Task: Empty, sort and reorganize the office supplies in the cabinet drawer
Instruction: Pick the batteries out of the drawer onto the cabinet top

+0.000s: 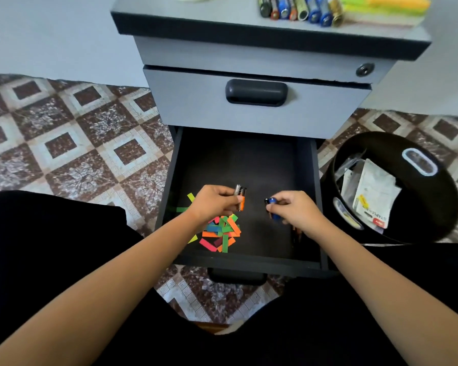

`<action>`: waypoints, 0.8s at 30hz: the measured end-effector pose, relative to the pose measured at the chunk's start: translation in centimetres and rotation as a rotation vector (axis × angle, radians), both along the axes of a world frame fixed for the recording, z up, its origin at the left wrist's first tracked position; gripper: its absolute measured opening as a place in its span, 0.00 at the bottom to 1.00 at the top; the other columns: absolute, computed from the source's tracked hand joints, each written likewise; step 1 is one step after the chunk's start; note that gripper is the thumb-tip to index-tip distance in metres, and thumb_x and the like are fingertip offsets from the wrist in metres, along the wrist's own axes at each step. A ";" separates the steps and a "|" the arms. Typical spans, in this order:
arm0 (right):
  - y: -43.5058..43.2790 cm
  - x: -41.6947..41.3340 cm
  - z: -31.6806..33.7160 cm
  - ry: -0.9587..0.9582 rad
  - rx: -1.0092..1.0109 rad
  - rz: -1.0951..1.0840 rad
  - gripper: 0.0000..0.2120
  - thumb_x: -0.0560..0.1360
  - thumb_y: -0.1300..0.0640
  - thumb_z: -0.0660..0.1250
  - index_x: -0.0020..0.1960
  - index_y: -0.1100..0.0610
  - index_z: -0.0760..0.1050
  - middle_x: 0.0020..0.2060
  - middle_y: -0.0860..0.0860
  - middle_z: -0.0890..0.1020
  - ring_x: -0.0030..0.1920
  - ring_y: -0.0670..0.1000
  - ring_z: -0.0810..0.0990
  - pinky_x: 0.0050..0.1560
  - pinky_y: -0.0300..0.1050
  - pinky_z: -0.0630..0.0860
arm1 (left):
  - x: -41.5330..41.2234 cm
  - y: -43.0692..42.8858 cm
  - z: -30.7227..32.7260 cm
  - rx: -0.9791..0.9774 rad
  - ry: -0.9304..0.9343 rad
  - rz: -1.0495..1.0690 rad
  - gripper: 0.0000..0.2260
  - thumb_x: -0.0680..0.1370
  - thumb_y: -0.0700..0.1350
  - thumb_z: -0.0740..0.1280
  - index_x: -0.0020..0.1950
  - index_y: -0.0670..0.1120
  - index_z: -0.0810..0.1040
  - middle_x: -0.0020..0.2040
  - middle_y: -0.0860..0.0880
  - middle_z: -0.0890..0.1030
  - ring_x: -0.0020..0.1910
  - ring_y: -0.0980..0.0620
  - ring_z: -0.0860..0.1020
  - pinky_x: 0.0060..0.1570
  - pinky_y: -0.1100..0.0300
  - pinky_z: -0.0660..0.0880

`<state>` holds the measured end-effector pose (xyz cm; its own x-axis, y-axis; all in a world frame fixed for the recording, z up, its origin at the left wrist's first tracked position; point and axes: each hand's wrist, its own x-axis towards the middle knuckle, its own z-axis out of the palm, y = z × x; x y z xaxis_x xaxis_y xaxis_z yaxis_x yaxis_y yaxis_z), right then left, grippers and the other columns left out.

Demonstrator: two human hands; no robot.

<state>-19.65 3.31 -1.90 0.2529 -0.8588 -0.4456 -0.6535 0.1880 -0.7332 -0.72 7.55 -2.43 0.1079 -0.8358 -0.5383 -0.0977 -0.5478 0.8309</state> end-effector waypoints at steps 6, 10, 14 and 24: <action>-0.2 0.0 3.8 -0.207 0.017 -0.124 0.04 0.75 0.58 0.68 0.50 0.53 0.78 0.46 0.52 0.82 0.49 0.50 0.81 0.39 0.38 0.78 | -0.3 -0.4 2.3 -0.027 0.005 -0.001 0.04 0.76 0.41 0.68 0.49 0.42 0.80 0.37 0.48 0.82 0.35 0.57 0.79 0.41 0.64 0.77; -1.2 0.5 7.2 -0.272 -0.062 -0.114 0.03 0.75 0.58 0.68 0.47 0.51 0.79 0.45 0.52 0.83 0.48 0.50 0.81 0.40 0.40 0.78 | 0.0 -1.6 5.4 -0.130 -0.022 -0.037 0.07 0.77 0.41 0.67 0.53 0.41 0.80 0.39 0.49 0.82 0.36 0.60 0.79 0.41 0.66 0.78; -2.4 1.5 11.2 -0.316 -0.190 -0.122 0.03 0.75 0.59 0.68 0.48 0.53 0.77 0.43 0.51 0.82 0.46 0.49 0.80 0.42 0.42 0.79 | 0.5 -3.2 9.6 -0.246 0.005 -0.017 0.05 0.76 0.41 0.68 0.52 0.43 0.79 0.43 0.47 0.82 0.40 0.56 0.80 0.45 0.63 0.78; -6.4 4.1 20.9 -0.277 -0.473 -0.055 0.02 0.75 0.59 0.69 0.46 0.54 0.76 0.36 0.47 0.79 0.36 0.44 0.77 0.31 0.34 0.76 | 2.0 -7.2 19.3 -0.474 -0.130 -0.029 0.05 0.77 0.40 0.67 0.51 0.41 0.79 0.39 0.49 0.80 0.36 0.59 0.79 0.44 0.64 0.79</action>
